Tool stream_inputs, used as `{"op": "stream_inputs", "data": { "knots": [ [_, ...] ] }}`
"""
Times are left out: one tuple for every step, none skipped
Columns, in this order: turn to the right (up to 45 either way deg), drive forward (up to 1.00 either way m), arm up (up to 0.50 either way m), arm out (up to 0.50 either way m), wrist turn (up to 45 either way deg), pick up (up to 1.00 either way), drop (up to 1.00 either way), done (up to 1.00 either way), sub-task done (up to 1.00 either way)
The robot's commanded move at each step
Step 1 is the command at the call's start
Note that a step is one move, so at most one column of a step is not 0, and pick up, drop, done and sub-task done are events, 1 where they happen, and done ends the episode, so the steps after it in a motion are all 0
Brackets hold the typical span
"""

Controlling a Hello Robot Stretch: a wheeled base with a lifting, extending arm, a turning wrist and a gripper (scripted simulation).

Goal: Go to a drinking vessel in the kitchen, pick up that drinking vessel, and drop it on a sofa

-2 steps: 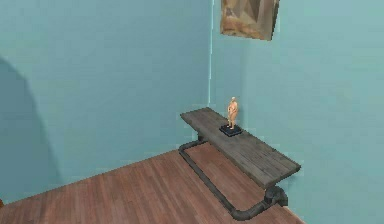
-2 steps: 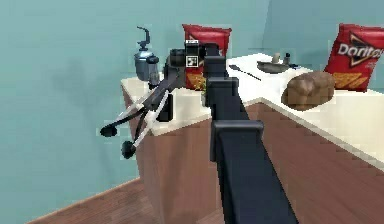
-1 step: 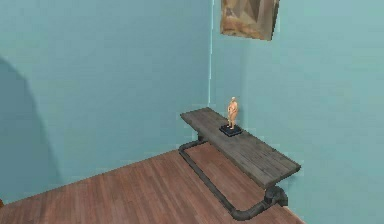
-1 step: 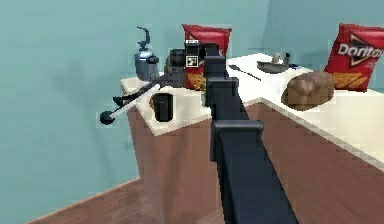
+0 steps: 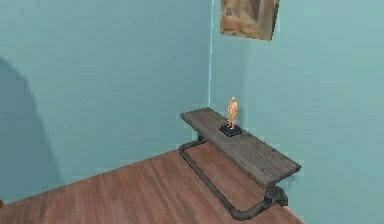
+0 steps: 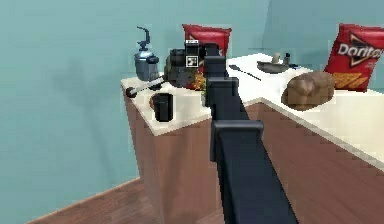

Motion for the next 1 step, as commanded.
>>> {"op": "stream_inputs", "data": {
  "knots": [
    [0.0, 0.00, 0.00, 0.00, 27.0, 0.00, 0.00, 0.00, 0.00]
  ]
}}
